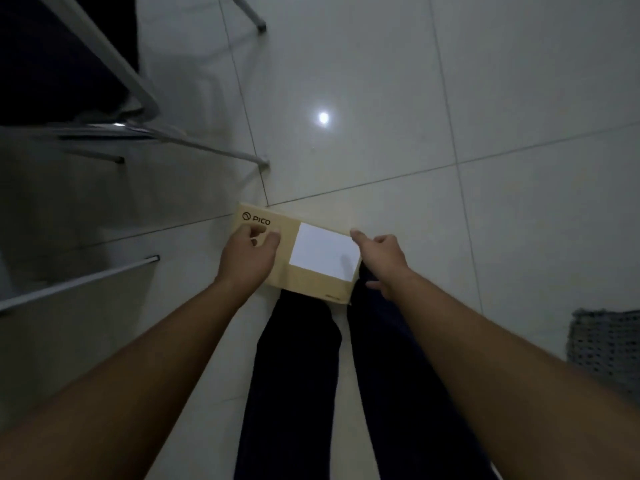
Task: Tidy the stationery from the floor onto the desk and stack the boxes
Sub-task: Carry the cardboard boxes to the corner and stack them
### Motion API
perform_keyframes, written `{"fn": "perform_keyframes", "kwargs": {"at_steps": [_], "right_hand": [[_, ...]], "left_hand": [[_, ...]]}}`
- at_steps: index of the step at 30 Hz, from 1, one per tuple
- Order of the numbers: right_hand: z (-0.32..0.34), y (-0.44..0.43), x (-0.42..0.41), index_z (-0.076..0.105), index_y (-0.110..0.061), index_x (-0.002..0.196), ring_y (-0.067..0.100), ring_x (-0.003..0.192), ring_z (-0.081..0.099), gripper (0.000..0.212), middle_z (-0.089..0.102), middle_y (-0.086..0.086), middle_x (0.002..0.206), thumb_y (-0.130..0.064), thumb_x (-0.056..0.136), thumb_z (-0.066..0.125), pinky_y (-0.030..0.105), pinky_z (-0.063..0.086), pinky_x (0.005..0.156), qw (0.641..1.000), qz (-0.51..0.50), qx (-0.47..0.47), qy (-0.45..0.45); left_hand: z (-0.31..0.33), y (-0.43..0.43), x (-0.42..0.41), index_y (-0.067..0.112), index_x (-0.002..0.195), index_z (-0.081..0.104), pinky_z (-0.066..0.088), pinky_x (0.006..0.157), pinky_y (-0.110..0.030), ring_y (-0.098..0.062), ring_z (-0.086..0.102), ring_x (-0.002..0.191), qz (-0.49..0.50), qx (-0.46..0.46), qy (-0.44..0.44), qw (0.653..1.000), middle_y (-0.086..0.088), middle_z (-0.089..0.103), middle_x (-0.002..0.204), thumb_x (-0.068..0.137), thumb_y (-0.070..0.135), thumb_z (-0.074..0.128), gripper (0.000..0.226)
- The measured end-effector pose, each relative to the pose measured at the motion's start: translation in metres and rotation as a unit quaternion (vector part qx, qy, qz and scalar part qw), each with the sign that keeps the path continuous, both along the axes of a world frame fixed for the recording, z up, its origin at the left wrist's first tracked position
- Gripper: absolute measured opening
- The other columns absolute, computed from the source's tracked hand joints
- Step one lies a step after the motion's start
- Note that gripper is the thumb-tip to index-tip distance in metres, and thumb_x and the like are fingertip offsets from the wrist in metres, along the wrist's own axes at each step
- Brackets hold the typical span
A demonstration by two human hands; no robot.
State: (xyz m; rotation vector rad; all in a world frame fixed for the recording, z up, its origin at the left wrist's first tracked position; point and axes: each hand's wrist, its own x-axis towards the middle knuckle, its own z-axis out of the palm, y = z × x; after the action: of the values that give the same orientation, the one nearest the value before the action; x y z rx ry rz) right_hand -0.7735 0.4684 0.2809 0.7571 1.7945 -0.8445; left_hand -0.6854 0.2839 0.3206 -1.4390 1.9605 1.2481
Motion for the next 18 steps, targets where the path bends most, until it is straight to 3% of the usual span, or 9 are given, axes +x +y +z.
{"fn": "perform_keyframes", "kwargs": {"at_steps": [5,9,11,14,18], "right_hand": [[-0.095,0.008,-0.011,0.013,-0.011,0.148,0.037,0.131,0.039,0.102,0.033,0.013,0.15,-0.064,0.077,0.063,0.053,0.04,0.103,0.997,-0.055,0.05,-0.033],[-0.14,0.011,-0.004,0.022,-0.006,0.146,0.036,0.125,0.046,0.104,0.041,0.014,0.145,-0.066,0.072,0.065,0.048,0.043,0.1,0.991,-0.09,0.071,-0.063],[-0.15,0.013,0.002,0.032,-0.009,0.144,0.034,0.118,0.051,0.093,0.048,0.012,0.139,-0.065,0.075,0.06,0.047,0.046,0.093,0.989,-0.105,0.036,-0.101],[-0.146,0.015,0.003,0.051,-0.016,0.125,0.032,0.101,0.059,0.053,0.06,0.01,0.118,-0.053,0.087,0.048,0.046,0.05,0.081,0.981,-0.097,-0.043,-0.162],[-0.117,0.023,0.0,0.054,-0.014,0.112,0.03,0.091,0.062,0.034,0.062,0.011,0.101,-0.039,0.091,0.045,0.039,0.052,0.072,0.986,-0.058,-0.051,-0.146]], "left_hand": [[-0.092,-0.008,-0.019,0.016,0.132,0.046,0.042,0.086,-0.033,-0.024,0.051,0.113,0.043,-0.046,-0.047,0.997,-0.005,0.044,0.139,0.089,0.042,0.056,0.052],[-0.145,-0.029,-0.016,0.009,0.137,0.039,0.039,0.086,-0.036,-0.031,0.049,0.119,0.119,-0.064,-0.104,0.985,-0.009,0.045,0.138,0.085,0.04,0.061,0.064],[-0.158,-0.037,-0.014,0.011,0.136,0.038,0.04,0.091,-0.039,-0.031,0.049,0.119,0.138,-0.04,-0.113,0.983,-0.009,0.05,0.135,0.085,0.043,0.061,0.065],[-0.162,-0.045,-0.011,0.017,0.139,0.033,0.039,0.098,-0.044,-0.031,0.046,0.121,0.14,-0.001,-0.117,0.983,-0.006,0.046,0.137,0.08,0.055,0.061,0.075],[-0.137,-0.055,0.002,0.027,0.143,0.035,0.034,0.104,-0.052,-0.032,0.042,0.128,0.119,0.05,-0.144,0.981,-0.004,0.042,0.145,0.057,0.081,0.054,0.103]]}}
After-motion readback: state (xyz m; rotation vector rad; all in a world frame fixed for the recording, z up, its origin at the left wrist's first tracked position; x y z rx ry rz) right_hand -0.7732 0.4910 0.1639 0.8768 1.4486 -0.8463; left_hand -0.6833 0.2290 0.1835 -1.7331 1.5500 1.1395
